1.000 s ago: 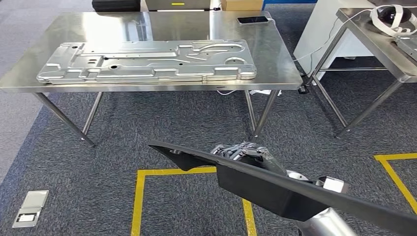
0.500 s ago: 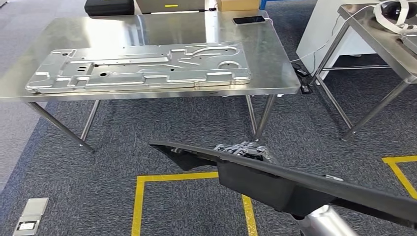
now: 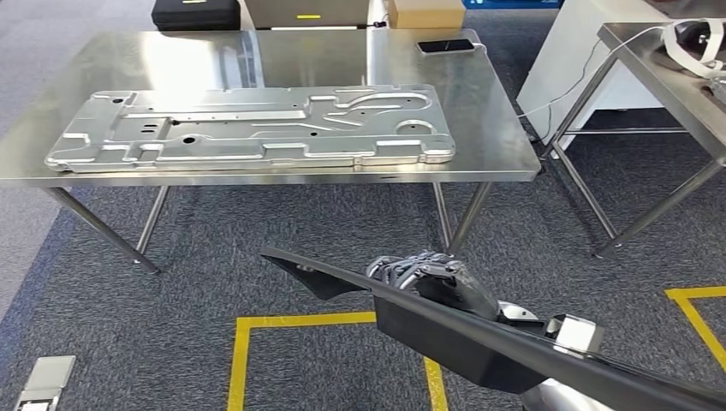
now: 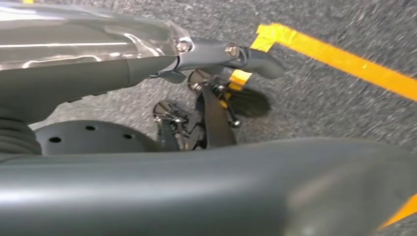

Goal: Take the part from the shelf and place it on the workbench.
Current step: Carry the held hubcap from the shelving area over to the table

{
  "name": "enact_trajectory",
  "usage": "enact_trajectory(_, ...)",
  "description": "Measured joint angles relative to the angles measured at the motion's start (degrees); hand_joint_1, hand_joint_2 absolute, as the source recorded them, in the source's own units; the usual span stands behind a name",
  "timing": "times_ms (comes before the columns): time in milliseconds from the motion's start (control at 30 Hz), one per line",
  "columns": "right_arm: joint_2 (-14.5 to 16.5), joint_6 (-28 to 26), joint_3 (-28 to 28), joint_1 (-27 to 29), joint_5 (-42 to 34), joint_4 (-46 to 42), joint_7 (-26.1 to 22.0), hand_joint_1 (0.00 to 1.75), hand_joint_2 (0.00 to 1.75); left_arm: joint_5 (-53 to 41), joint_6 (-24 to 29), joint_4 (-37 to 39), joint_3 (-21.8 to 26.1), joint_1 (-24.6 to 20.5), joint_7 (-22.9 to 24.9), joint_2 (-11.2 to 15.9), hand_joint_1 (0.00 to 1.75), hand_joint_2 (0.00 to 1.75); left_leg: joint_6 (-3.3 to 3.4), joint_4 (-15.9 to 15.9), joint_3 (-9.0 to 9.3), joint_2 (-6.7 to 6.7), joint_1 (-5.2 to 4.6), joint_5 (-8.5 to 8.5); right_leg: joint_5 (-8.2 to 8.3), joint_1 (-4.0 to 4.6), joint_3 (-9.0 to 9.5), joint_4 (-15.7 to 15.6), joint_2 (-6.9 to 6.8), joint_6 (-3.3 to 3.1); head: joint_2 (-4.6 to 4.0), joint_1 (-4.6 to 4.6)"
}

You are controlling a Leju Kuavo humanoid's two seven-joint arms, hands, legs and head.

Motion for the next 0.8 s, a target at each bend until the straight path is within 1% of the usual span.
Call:
enact_trajectory(33,-0.05,-0.21,0.02,0.19,0.22,0.06,0.01,1.75,1.75,-0.21,-0.02,0.0,-0.01,0.01,0.01,-0.01,0.0,0.0,0.1,-0.18,0.53,0.0,0.04,-0.3,-1.11,0.01,-2.26,3.64,0.01,0.11,0.0,0.02)
enact_trajectory(67,-0.11,-0.42,0.05,0.5,0.49,0.11,0.01,1.75,1.75,-0.35,-0.05,0.0,-0.02,0.04,0.01,-0.02,0.0,0.0,0.1,-0.21,0.99,-0.01,0.07,-0.68,-1.84,-0.01,-4.73,7.11,0.01,0.23,0.0,0.03)
enact_trajectory(100,-0.19,-0.57,0.09,0.83,0.76,0.16,0.0,1.75,1.75,-0.38,-0.07,0.0,-0.03,0.08,0.0,-0.03,0.0,0.0,0.0,-0.21,1.5,-0.02,0.09,-1.14,-1.67,-0.04,-6.72,9.3,0.0,0.38,0.0,0.03)
enact_trajectory(133,-0.27,-0.65,0.13,1.08,0.94,0.19,-0.01,1.75,1.75,-0.38,-0.07,0.0,-0.03,0.15,-0.01,-0.03,0.0,0.0,-0.16,-0.21,2.14,-0.03,0.13,-1.66,-0.32,-0.07,-7.78,9.54,-0.01,0.51,0.0,0.03)
enact_trajectory(167,-0.34,-0.67,0.17,1.21,1.03,0.2,-0.04,1.75,1.75,-0.38,-0.07,0.0,-0.03,0.2,-0.02,-0.02,0.0,0.0,-0.36,-0.21,2.93,-0.03,0.2,-2.22,2.15,-0.11,-7.81,7.67,-0.03,0.63,0.0,0.03)
enact_trajectory(200,-0.41,-0.68,0.18,1.25,1.08,0.21,-0.08,1.75,1.75,-0.38,-0.07,0.0,-0.03,0.23,-0.02,-0.02,0.0,0.0,-0.6,-0.2,3.81,-0.03,0.29,-2.85,5.06,-0.14,-7.06,4.33,-0.09,0.71,0.0,0.03)
enact_trajectory(233,-0.46,-0.68,0.2,1.24,1.1,0.25,-0.12,1.75,1.75,-0.38,-0.07,0.0,-0.02,0.21,-0.01,-0.02,0.0,0.0,-0.9,-0.21,4.54,-0.05,0.28,-3.45,7.28,-0.06,-6.13,1.38,-0.15,0.74,0.0,0.02)
enact_trajectory(267,-0.5,-0.68,0.21,1.19,1.13,0.25,-0.17,1.75,1.75,-0.39,-0.07,0.0,-0.03,0.13,0.03,-0.02,0.0,0.0,-1.24,-0.18,5.03,-0.08,0.27,-3.98,8.32,0.04,-5.1,-1.26,-0.17,0.63,0.0,0.03)
enact_trajectory(300,-0.52,-0.68,0.22,1.15,1.15,0.25,-0.2,1.75,1.75,-0.4,-0.07,0.0,-0.03,0.05,0.07,-0.02,0.0,0.0,-1.55,-0.18,5.24,-0.09,0.23,-4.34,8.32,0.17,-4.52,-2.62,-0.14,0.32,0.01,0.03)
enact_trajectory(333,-0.54,-0.68,0.24,1.1,1.14,0.24,-0.22,1.75,1.75,-0.43,-0.1,0.0,-0.03,-0.03,0.13,-0.02,0.0,0.0,-1.82,-0.29,5.28,-0.09,0.17,-4.54,7.68,0.32,-4.26,-2.95,-0.06,-0.08,0.01,0.04)
enact_trajectory(400,-0.54,-0.68,0.25,1.06,1.01,0.16,-0.21,1.75,1.75,-0.48,-0.19,0.0,-0.05,-0.15,0.2,0.01,0.0,0.0,-2.22,-0.43,5.5,-0.03,0.18,-4.93,6.95,0.19,-3.86,-3.57,0.1,-0.96,0.01,0.06)
enact_trajectory(433,-0.54,-0.68,0.26,1.05,0.9,0.13,-0.19,1.75,1.75,-0.51,-0.28,0.0,-0.05,-0.19,0.21,0.03,0.0,0.0,-2.44,0.11,5.41,-0.01,0.19,-5.37,6.7,0.05,-3.57,-3.69,0.08,-1.31,0.0,0.04)
enact_trajectory(467,-0.53,-0.68,0.26,1.01,0.81,0.1,-0.16,1.75,1.75,-0.58,-0.37,0.0,-0.05,-0.22,0.21,0.05,0.0,0.0,-2.69,1.72,4.69,0.0,0.22,-6.16,6.47,-0.11,-3.21,-3.82,0.01,-1.62,0.0,0.02)
enact_trajectory(500,-0.52,-0.68,0.26,0.99,0.76,0.08,-0.13,1.75,1.75,-0.7,-0.44,0.0,-0.05,-0.22,0.21,0.07,0.0,0.0,-2.93,4.59,3.15,-0.01,0.29,-7.34,6.17,-0.21,-2.84,-3.88,-0.09,-1.88,0.0,0.0)
enact_trajectory(567,-0.5,-0.68,0.26,0.96,0.71,0.11,-0.02,1.75,1.75,-1.03,-0.51,0.0,-0.05,-0.12,0.22,0.07,0.0,0.0,-3.29,12.58,-1.93,-0.01,0.4,-9.69,5.47,-0.2,-2.19,-3.89,-0.17,-2.18,0.0,-0.03)
enact_trajectory(600,-0.5,-0.68,0.27,0.97,0.7,0.13,0.05,1.75,1.75,-1.15,-0.52,0.0,-0.05,-0.01,0.22,0.07,0.0,0.0,-3.34,15.52,-4.21,-0.01,0.41,-9.85,5.09,-0.17,-1.76,-3.89,-0.12,-2.21,0.01,-0.04)
enact_trajectory(633,-0.49,-0.68,0.28,0.98,0.69,0.15,0.1,1.75,1.75,-1.23,-0.54,0.0,-0.05,0.11,0.22,0.07,0.0,0.0,-3.27,16.49,-5.61,-0.01,0.39,-8.79,4.68,-0.13,-1.22,-3.89,-0.03,-2.23,0.01,-0.04)
enact_trajectory(667,-0.48,-0.68,0.29,0.98,0.68,0.16,0.12,1.75,1.75,-1.28,-0.55,0.0,-0.05,0.19,0.22,0.07,0.0,0.0,-3.07,15.16,-5.91,-0.01,0.34,-6.55,4.23,-0.08,-0.54,-3.89,0.07,-2.21,0.01,-0.04)
enact_trajectory(700,-0.48,-0.69,0.31,0.96,0.68,0.15,0.12,1.75,1.75,-1.31,-0.56,0.0,-0.05,0.23,0.22,0.08,0.0,0.0,-2.73,11.98,-5.36,-0.03,0.22,-3.46,3.71,-0.01,0.26,-3.9,0.15,-2.16,0.01,-0.04)
enact_trajectory(733,-0.46,-0.7,0.31,0.94,0.67,0.17,0.12,1.75,1.75,-1.32,-0.57,0.0,-0.05,0.22,0.22,0.14,0.0,0.0,-2.24,8.97,-4.57,-0.07,0.04,-0.97,3.22,-0.01,0.92,-3.99,0.16,-2.07,0.0,-0.02)
enact_trajectory(767,-0.45,-0.71,0.33,0.9,0.66,0.2,0.13,1.75,1.75,-1.33,-0.59,0.0,-0.06,0.21,0.21,0.2,0.0,0.0,-1.72,6.47,-3.87,-0.12,-0.25,0.87,2.85,-0.03,1.39,-4.06,0.22,-1.87,0.01,0.0)
enact_trajectory(800,-0.43,-0.71,0.35,0.87,0.65,0.24,0.14,1.75,1.75,-1.34,-0.61,0.0,-0.07,0.22,0.21,0.25,0.0,0.0,-1.25,5.02,-3.47,-0.15,-0.57,1.72,2.6,-0.11,1.62,-4.18,0.26,-1.6,0.01,-0.01)
